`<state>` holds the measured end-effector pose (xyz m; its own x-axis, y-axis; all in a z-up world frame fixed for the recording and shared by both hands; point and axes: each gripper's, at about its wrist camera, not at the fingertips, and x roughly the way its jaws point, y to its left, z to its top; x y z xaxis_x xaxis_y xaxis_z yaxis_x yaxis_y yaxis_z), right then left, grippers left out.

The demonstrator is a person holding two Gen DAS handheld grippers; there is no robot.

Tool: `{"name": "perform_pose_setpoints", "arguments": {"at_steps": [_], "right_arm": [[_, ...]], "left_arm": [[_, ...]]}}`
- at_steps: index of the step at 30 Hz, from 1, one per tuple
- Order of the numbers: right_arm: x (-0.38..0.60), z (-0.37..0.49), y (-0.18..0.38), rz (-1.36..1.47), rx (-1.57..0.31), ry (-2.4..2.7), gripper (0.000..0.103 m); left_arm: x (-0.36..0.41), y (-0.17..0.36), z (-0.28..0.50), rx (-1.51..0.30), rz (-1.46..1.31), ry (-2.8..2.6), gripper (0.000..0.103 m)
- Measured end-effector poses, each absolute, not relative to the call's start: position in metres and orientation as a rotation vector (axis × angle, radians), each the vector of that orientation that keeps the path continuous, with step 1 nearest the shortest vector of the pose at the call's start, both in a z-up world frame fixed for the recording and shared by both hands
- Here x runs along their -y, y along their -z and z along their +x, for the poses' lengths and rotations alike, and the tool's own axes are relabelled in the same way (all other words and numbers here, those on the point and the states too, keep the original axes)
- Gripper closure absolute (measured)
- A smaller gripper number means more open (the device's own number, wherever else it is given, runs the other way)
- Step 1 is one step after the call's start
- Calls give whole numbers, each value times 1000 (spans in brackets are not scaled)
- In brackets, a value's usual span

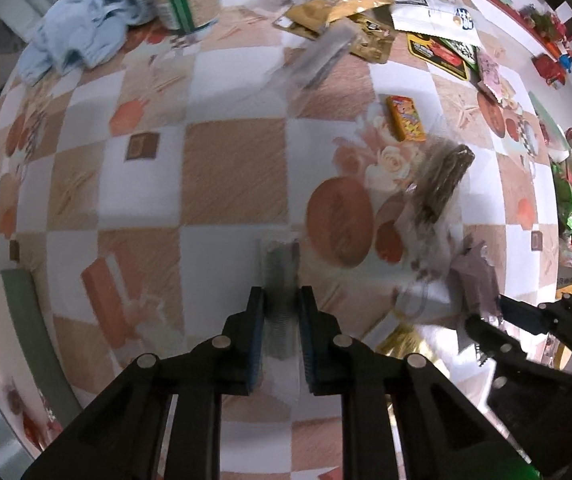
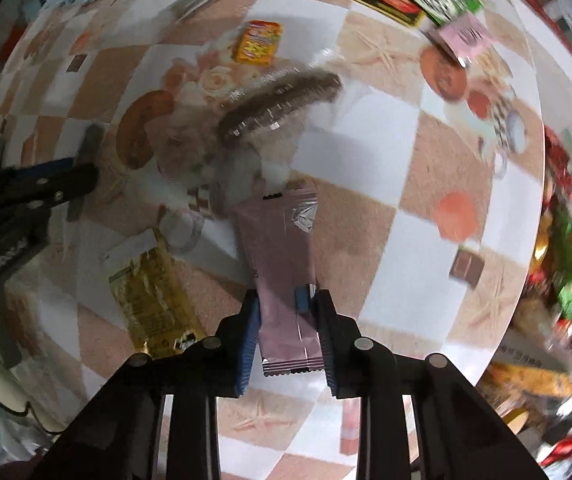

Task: Organize snacks
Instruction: 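Grasp clear stick candy with left gripper while right grasps pink packet, then carry the clear stick candy and pink packet over the white tray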

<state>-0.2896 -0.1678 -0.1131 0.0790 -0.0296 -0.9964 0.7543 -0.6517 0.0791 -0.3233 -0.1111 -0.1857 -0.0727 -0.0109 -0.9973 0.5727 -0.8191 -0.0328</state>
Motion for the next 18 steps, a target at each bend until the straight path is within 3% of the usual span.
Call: {"name": "perform_pose_setpoints", "arguments": {"at_steps": [18], "right_arm": [[92,-221,116,1975,-399,1620,73]], "left_arm": [[95,199,-227,-664,1855,1908,84]]}}
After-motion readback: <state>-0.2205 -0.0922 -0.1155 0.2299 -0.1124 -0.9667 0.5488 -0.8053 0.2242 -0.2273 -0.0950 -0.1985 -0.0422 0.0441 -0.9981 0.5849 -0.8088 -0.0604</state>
